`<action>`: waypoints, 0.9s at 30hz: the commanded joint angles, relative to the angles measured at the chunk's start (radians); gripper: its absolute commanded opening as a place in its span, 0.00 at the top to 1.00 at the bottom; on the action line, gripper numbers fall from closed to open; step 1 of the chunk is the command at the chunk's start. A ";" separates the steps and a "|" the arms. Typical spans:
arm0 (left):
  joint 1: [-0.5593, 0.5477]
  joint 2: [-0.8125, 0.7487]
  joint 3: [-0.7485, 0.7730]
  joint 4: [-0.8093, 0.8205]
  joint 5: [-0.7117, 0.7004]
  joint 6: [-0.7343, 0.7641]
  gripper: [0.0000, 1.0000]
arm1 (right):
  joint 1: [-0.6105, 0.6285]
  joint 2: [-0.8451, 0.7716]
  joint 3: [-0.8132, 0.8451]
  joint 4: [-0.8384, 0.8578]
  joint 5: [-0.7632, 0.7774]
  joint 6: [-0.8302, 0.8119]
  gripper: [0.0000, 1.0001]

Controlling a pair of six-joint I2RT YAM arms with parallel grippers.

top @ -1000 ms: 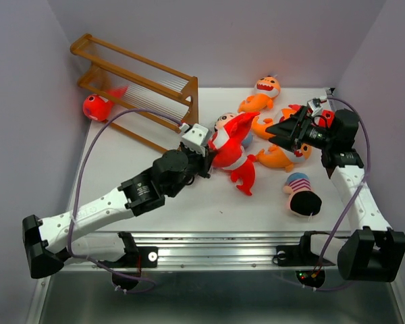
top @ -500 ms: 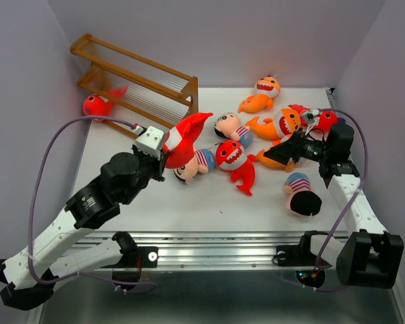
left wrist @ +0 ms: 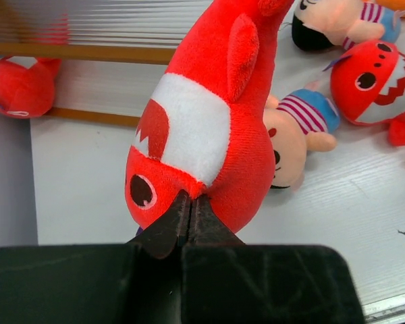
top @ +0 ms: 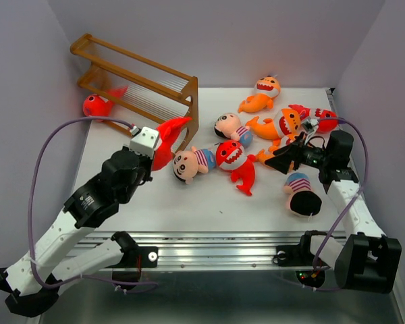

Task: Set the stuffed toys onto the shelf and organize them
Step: Place the stuffed toy onto shelf

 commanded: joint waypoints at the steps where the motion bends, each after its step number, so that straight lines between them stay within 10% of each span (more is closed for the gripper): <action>1: 0.044 -0.025 0.027 0.012 -0.060 0.048 1.00 | -0.019 -0.031 -0.002 0.035 -0.017 -0.045 0.00; 10: 0.197 -0.030 -0.112 0.111 -0.063 0.158 1.00 | -0.028 -0.060 -0.008 0.032 -0.008 -0.043 0.00; 18: 0.567 -0.012 -0.226 0.286 0.133 0.273 1.00 | -0.028 -0.064 -0.007 0.024 0.006 -0.043 0.00; 27: 0.775 0.247 -0.218 0.440 0.316 0.235 1.00 | -0.037 -0.077 -0.004 0.023 0.001 -0.039 0.00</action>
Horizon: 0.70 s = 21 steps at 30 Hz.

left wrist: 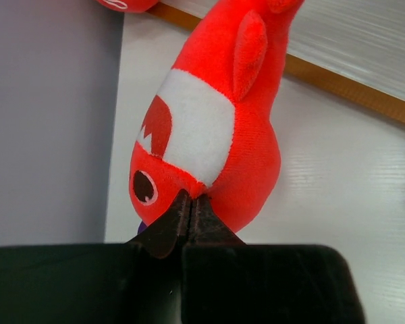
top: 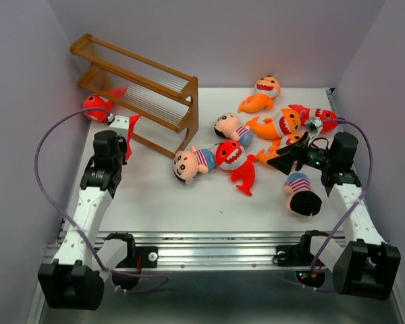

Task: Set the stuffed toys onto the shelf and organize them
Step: Place the stuffed toy onto shelf

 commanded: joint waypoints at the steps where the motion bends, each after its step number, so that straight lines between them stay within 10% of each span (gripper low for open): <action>1: 0.076 0.142 0.030 0.150 0.131 -0.007 1.00 | -0.006 -0.032 0.009 0.021 -0.004 -0.017 0.00; 21: 0.168 0.608 0.343 0.218 0.094 -0.016 1.00 | -0.015 -0.032 0.019 0.020 -0.001 -0.020 0.00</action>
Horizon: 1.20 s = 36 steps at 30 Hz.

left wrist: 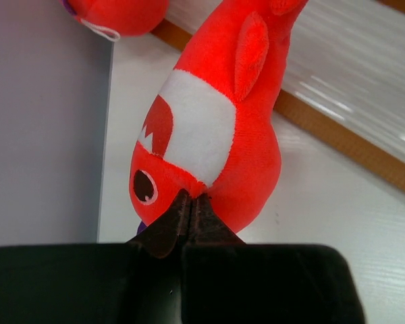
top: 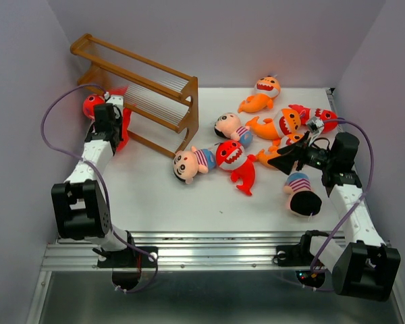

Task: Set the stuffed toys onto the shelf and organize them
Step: Place the stuffed toy onto shelf

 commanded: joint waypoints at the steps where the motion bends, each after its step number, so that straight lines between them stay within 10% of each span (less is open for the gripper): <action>1: 0.007 0.079 0.116 0.038 -0.014 -0.008 1.00 | -0.007 -0.019 0.019 0.018 0.001 -0.022 0.00; 23: 0.007 0.358 0.411 0.046 0.017 -0.110 0.96 | -0.016 -0.005 0.019 0.014 0.014 -0.042 0.00; 36: 0.007 0.354 0.409 0.084 0.046 -0.141 0.53 | -0.016 0.000 0.022 0.011 0.021 -0.048 0.00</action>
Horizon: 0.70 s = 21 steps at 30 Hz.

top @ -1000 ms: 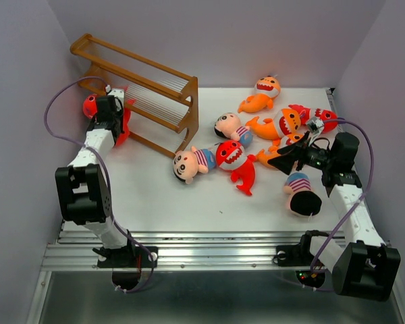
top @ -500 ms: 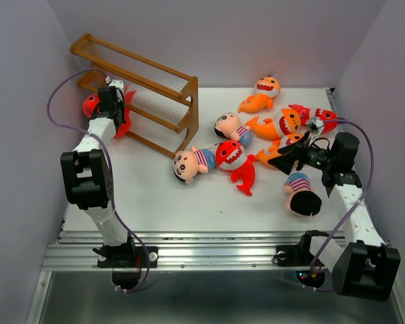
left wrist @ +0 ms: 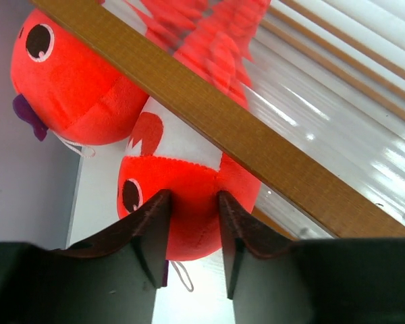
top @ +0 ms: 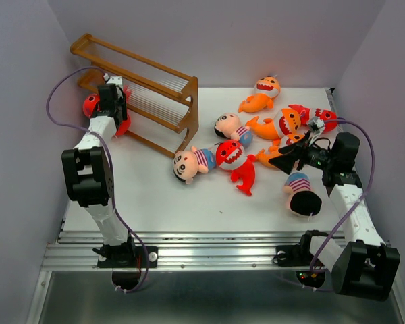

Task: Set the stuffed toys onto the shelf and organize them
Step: Place the stuffed toy onto shelf

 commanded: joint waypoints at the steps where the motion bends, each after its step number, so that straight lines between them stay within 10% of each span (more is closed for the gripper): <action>1: 0.007 -0.036 0.028 0.044 0.021 -0.014 0.52 | -0.005 -0.003 0.022 0.010 0.012 -0.026 0.00; 21: 0.007 -0.367 -0.225 0.093 0.099 -0.046 0.38 | -0.014 -0.019 0.025 0.006 0.012 -0.035 0.00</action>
